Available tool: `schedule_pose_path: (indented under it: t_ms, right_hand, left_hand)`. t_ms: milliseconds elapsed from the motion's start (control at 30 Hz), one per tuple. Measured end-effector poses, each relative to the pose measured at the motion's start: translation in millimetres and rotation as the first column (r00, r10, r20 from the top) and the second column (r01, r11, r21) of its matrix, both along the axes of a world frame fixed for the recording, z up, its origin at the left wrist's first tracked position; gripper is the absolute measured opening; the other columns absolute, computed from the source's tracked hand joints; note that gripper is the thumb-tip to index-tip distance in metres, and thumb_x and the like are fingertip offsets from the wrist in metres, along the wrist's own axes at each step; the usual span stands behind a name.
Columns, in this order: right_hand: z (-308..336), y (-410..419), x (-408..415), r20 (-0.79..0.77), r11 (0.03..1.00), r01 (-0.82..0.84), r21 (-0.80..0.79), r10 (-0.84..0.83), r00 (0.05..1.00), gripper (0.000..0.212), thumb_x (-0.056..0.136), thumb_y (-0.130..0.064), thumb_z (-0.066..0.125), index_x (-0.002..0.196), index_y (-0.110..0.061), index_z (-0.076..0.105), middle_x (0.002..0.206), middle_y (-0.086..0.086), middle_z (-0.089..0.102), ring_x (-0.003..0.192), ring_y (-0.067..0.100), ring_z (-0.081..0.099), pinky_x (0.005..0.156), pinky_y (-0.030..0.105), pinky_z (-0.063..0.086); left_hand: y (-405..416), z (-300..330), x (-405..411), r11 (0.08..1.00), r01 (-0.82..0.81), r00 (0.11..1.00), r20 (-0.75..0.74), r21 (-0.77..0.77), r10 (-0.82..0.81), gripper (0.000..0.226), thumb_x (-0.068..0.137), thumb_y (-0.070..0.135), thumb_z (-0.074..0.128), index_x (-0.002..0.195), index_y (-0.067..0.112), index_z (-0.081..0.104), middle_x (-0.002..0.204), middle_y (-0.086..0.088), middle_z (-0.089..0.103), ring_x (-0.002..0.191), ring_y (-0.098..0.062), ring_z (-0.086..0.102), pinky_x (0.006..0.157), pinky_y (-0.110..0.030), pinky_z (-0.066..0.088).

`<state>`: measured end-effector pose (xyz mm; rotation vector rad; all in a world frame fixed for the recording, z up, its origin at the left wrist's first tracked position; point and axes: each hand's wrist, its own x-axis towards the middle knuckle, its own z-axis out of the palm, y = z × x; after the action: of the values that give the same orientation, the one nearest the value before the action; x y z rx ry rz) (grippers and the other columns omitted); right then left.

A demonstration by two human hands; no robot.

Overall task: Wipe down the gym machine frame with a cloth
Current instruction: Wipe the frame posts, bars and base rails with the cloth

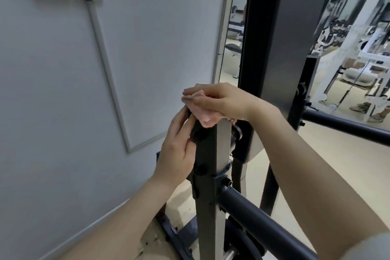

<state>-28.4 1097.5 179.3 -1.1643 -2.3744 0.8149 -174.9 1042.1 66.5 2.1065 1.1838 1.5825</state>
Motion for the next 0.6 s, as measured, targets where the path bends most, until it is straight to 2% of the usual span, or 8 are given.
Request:
schedule_pose_path:
  t_ms: [67,100,200,267,333,433,533,600]
  right_hand:
    - [7,9,-6,0.100,0.997,-0.016,-0.073,0.023,0.995,0.049,0.084,-0.056,0.052,0.124,-0.028,0.060,0.127,0.005,0.062,0.116,0.027,0.058,0.102,0.049,0.045]
    - [6,11,-3,0.107,0.997,-0.041,-0.071,0.048,0.993,0.050,0.085,-0.055,0.051,0.125,-0.026,0.060,0.129,0.004,0.060,0.118,0.026,0.057,0.102,0.048,0.045]
    - [-8,0,14,-0.010,0.997,-0.054,0.054,0.055,0.998,0.036,0.097,-0.040,0.050,0.132,-0.034,0.057,0.137,-0.018,0.051,0.127,-0.006,0.042,0.103,0.012,0.030]
    - [-26,-15,14,-0.185,0.969,0.048,0.241,-0.002,0.983,0.032,0.096,-0.035,0.053,0.127,-0.031,0.061,0.132,-0.019,0.055,0.124,-0.012,0.041,0.099,0.005,0.030]
    - [-49,-24,0,-0.390,0.840,0.259,0.477,-0.061,0.919,0.034,0.095,-0.032,0.053,0.123,-0.017,0.065,0.124,-0.015,0.057,0.118,-0.009,0.046,0.097,0.007,0.035]
    - [-91,-27,-20,-0.547,0.611,0.510,0.605,-0.147,0.824,0.047,0.098,-0.022,0.048,0.139,0.000,0.040,0.141,0.005,0.041,0.138,0.018,0.033,0.115,0.031,0.029]
    - [-137,-43,-27,-0.527,0.581,0.570,0.581,-0.265,0.808,0.065,0.101,-0.018,0.041,0.152,-0.009,0.002,0.155,0.015,0.010,0.148,0.023,0.002,0.120,0.043,0.013]
    - [-174,-60,-23,-0.454,0.584,0.559,0.589,-0.333,0.826,0.082,0.098,-0.011,0.048,0.152,-0.020,-0.012,0.156,0.013,0.006,0.148,0.018,-0.002,0.120,0.047,0.014]
  left_hand:
    - [-1,3,-1,1.000,0.000,1.000,0.003,-0.012,0.000,0.059,0.081,0.011,0.028,0.138,0.014,0.042,0.148,-0.003,0.035,0.137,-0.006,0.030,0.111,-0.014,0.024]
    - [0,4,-4,1.000,0.006,1.000,0.003,-0.006,-0.006,0.058,0.082,0.008,0.028,0.138,0.014,0.043,0.147,-0.001,0.036,0.137,-0.007,0.032,0.111,-0.019,0.028]
    - [3,4,-12,0.999,0.028,0.999,0.021,-0.022,-0.028,0.064,0.082,-0.008,0.032,0.137,0.025,0.039,0.148,0.014,0.034,0.136,-0.007,0.035,0.108,-0.037,0.036]
    - [3,5,-13,0.998,0.049,0.998,0.036,-0.040,-0.048,0.068,0.082,-0.011,0.032,0.137,0.029,0.038,0.149,0.018,0.032,0.136,-0.005,0.034,0.106,-0.040,0.038]
    - [4,4,-13,0.999,0.047,0.999,0.025,-0.026,-0.046,0.067,0.083,-0.011,0.033,0.139,0.025,0.036,0.150,0.014,0.032,0.136,-0.005,0.034,0.105,-0.042,0.040]
    - [6,-4,-13,0.999,0.040,0.998,-0.036,-0.026,-0.041,0.062,0.087,-0.001,0.031,0.145,0.021,0.027,0.154,0.005,0.025,0.139,-0.002,0.028,0.106,-0.031,0.039]
    - [9,-12,-15,0.997,0.081,0.985,-0.153,-0.018,-0.083,0.065,0.084,0.007,0.029,0.147,0.018,0.020,0.157,-0.002,0.009,0.141,0.006,0.012,0.107,-0.005,0.021]
    - [12,-16,-18,0.990,0.134,0.974,-0.177,-0.044,-0.139,0.066,0.083,0.005,0.029,0.147,0.018,0.019,0.157,-0.004,0.004,0.142,0.005,0.006,0.107,-0.004,0.016]
